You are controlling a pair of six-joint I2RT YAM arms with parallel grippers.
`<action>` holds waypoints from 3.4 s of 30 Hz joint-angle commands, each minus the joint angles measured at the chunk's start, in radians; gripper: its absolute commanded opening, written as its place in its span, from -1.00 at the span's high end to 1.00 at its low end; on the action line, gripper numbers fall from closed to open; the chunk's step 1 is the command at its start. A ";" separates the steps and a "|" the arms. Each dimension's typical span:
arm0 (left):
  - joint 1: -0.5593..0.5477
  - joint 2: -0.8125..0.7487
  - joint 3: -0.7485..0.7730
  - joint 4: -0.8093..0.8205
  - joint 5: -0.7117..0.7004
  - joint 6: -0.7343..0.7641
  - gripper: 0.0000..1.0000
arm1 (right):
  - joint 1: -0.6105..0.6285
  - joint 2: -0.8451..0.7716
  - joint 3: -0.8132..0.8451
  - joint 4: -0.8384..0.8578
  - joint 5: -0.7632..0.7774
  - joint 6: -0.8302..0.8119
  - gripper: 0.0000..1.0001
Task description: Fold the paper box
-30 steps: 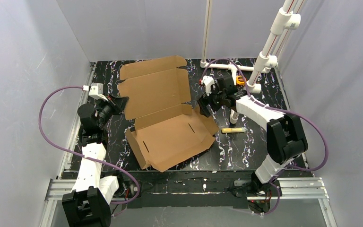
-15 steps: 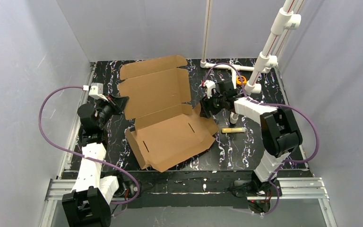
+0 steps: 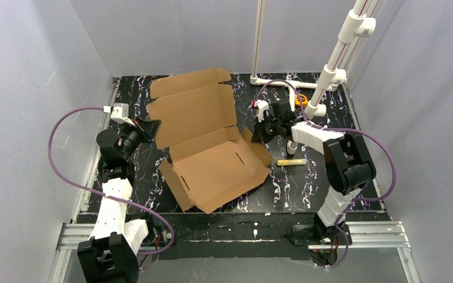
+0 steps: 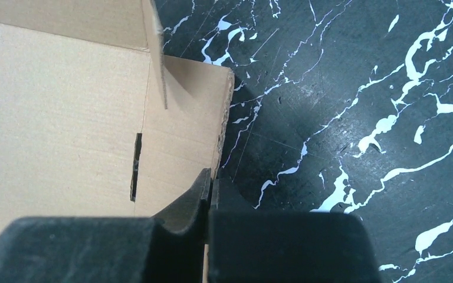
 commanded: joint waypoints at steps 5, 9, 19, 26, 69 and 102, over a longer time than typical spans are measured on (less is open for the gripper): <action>-0.003 -0.023 -0.003 0.048 0.058 -0.033 0.63 | -0.006 -0.072 0.050 0.081 0.030 0.025 0.97; 0.000 -0.058 -0.022 0.044 0.060 -0.090 0.20 | -0.005 -0.082 0.073 0.085 0.008 0.015 0.97; 0.099 0.025 0.069 -0.032 0.231 -0.333 -0.22 | -0.004 -0.130 0.061 0.059 -0.048 -0.080 0.97; 0.141 0.171 0.280 -0.422 0.157 -0.231 -0.55 | -0.004 -0.140 0.044 0.071 -0.012 -0.103 0.97; 0.201 0.828 0.344 -0.599 0.122 -0.411 0.94 | -0.003 -0.125 0.019 0.069 -0.038 -0.116 0.97; 0.025 -0.014 -0.082 0.357 0.257 0.088 1.00 | -0.038 -0.034 0.109 0.158 -0.051 -0.101 0.97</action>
